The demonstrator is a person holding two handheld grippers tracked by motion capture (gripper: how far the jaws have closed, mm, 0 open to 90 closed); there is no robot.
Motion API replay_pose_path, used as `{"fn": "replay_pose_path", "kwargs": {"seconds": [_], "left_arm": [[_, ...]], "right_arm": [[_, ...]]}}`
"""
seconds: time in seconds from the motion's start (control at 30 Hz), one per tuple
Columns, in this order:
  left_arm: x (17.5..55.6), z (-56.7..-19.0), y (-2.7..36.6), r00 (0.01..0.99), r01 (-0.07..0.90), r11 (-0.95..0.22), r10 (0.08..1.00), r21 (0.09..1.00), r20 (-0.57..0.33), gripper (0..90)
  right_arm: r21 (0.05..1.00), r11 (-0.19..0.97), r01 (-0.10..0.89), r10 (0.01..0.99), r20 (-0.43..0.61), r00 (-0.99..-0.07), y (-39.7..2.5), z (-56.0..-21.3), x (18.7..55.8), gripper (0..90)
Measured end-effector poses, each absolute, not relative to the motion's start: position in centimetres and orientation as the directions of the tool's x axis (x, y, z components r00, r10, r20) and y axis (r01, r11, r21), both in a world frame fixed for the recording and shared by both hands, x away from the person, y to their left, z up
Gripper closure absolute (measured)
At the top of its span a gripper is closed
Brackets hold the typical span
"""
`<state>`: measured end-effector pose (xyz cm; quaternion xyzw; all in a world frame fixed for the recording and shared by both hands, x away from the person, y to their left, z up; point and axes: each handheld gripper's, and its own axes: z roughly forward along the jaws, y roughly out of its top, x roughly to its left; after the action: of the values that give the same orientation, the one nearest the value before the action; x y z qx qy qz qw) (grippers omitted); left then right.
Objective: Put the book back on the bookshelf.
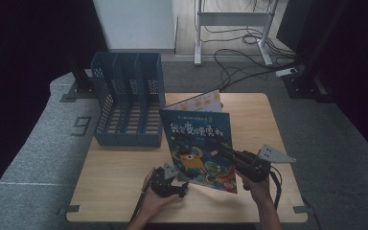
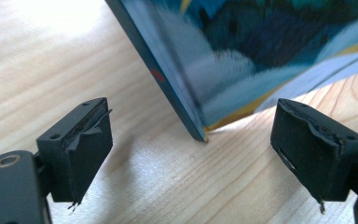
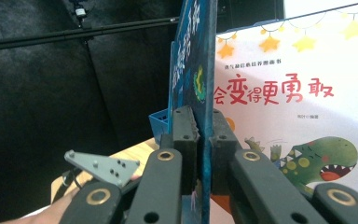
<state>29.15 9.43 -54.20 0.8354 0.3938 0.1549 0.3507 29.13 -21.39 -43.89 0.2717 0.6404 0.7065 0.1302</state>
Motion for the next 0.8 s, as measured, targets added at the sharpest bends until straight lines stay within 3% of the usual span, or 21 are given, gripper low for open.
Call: {"fn": "replay_pose_path", "kwargs": {"seconds": [0.47, 0.8], "left_arm": [[29.8, -50.4, 10.7, 0.644, 0.493, -0.328, 0.760, 0.806, -0.085, 13.9], [31.1, -47.4, 10.7, 0.654, 0.444, -0.299, 0.752, 0.844, -0.078, 14.5]], "right_arm": [[0.973, -0.141, 0.181, 0.530, 0.229, -0.817, -22.0, -44.2, 29.3, 82.3], [0.974, -0.129, 0.186, 0.540, 0.226, -0.811, -22.4, -44.4, 29.5, 80.1]]}}
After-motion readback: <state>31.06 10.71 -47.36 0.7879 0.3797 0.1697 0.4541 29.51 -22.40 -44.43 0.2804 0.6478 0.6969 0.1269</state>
